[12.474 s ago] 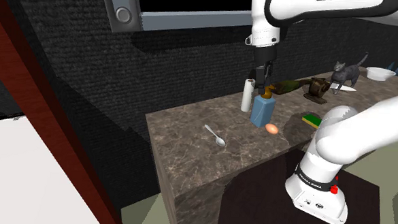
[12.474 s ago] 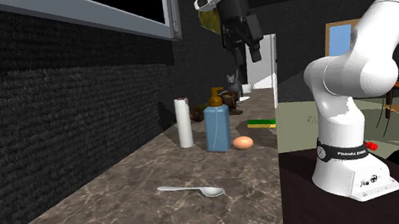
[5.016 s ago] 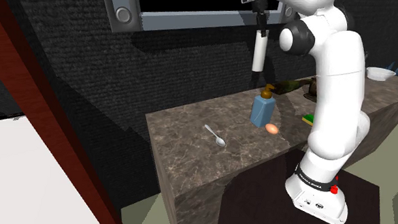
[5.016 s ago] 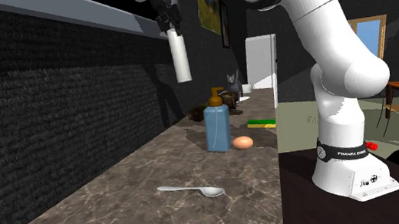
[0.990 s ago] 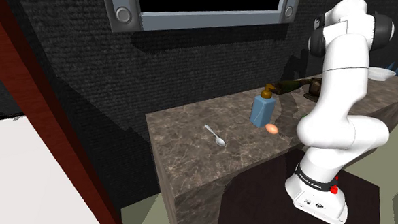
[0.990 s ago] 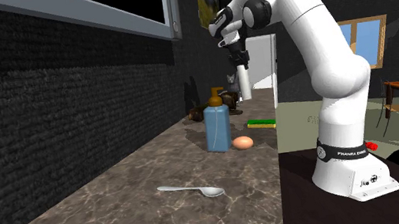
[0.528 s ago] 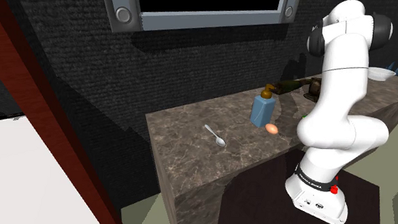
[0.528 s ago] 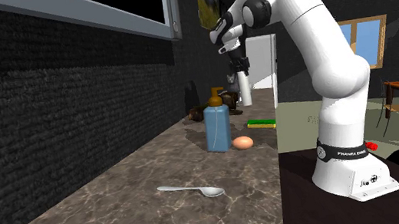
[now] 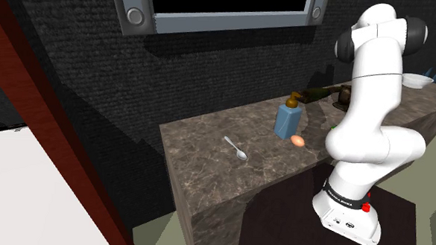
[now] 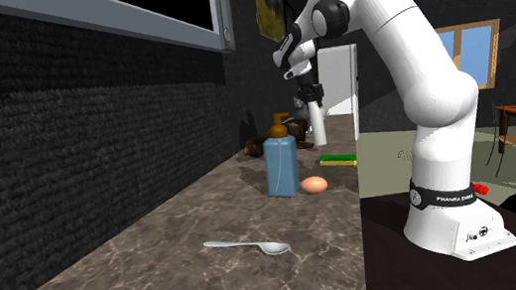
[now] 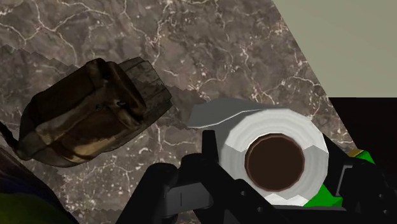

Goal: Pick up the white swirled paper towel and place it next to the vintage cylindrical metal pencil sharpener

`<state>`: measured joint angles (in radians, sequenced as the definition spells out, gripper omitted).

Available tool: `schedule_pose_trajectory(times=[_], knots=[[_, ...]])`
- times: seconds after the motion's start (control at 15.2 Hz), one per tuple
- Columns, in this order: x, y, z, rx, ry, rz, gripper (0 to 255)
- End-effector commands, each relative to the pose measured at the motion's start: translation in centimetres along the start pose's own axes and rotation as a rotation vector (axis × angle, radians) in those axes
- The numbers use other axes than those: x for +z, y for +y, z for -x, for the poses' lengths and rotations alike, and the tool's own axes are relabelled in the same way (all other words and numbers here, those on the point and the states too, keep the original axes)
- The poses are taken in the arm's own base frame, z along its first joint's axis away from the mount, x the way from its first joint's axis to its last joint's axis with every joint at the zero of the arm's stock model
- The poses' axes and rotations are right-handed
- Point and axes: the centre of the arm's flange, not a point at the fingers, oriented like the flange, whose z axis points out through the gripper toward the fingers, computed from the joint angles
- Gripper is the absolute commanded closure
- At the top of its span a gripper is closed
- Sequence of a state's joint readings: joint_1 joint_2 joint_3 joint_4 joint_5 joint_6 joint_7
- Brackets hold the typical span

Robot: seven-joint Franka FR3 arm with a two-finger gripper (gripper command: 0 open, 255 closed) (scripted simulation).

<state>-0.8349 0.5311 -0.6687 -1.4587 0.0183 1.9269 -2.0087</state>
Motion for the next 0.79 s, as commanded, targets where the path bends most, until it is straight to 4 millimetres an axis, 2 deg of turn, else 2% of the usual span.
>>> schedule_pose_trajectory(times=[0.0, 0.07, 0.59, 0.66, 0.73], knots=[[0.97, 0.10, -0.43, 0.000, 0.000, 0.000, 255], [1.65, 0.17, -0.64, 0.000, 0.000, 0.000, 255], [1.65, 0.17, -0.64, 0.000, 0.000, 0.000, 255], [1.65, 0.17, -0.64, 0.000, 0.000, 0.000, 0], [1.65, 0.17, -0.64, 0.000, 0.000, 0.000, 0]])
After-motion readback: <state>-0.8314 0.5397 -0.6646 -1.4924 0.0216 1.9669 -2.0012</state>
